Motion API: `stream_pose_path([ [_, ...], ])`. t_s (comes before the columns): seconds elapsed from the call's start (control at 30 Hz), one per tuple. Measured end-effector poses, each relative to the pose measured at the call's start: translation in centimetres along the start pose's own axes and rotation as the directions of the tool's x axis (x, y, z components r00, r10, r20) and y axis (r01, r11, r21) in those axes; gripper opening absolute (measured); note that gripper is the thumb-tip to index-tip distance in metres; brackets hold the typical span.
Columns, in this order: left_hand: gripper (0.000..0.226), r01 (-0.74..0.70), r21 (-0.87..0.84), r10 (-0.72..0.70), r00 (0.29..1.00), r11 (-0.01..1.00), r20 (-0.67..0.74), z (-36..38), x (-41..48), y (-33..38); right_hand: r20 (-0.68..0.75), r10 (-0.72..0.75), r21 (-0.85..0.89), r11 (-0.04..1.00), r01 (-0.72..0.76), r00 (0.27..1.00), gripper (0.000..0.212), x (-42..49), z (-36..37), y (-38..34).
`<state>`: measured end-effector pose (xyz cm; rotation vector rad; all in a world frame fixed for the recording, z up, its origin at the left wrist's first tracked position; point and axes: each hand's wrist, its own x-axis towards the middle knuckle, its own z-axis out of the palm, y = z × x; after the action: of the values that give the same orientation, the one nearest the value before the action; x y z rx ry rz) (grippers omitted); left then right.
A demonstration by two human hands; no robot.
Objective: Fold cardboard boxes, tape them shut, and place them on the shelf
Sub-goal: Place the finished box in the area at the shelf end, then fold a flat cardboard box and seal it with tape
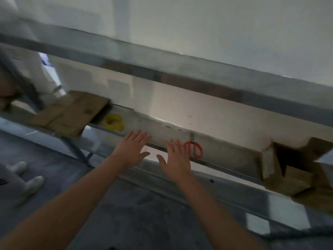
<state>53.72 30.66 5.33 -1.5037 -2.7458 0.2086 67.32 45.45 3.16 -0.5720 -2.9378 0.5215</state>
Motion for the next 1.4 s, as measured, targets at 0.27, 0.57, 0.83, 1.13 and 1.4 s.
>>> stream_pose_path([
  [0.27,0.067,0.211,-0.014,-0.212,0.975,0.977,-0.067,1.2,-7.0,-25.0,0.018,-0.143,0.085,0.986,0.141,0.990,0.065,12.7,6.9,-21.3],
  [0.57,0.063,0.393,-0.218,-0.398,0.917,0.893,0.020,6.0,-7.3,-44.0,0.096,-0.040,0.189,0.982,0.021,0.995,0.065,23.6,14.6,-31.2],
  [0.83,0.066,0.432,-0.368,-0.393,0.902,0.823,0.181,12.9,-0.8,-54.2,0.192,0.254,0.282,0.911,-0.301,0.948,0.074,31.9,21.5,-32.1],
  [1.13,0.075,0.552,-0.568,-0.436,0.833,0.611,0.340,16.5,3.9,-59.6,0.194,0.498,0.200,0.823,-0.531,0.845,0.084,34.4,24.7,-33.2],
  [1.4,0.082,0.504,-0.785,-0.407,0.842,0.361,0.354,14.2,2.7,-59.7,0.192,0.678,0.666,0.442,-0.602,0.710,0.076,34.1,21.7,-35.2],
])
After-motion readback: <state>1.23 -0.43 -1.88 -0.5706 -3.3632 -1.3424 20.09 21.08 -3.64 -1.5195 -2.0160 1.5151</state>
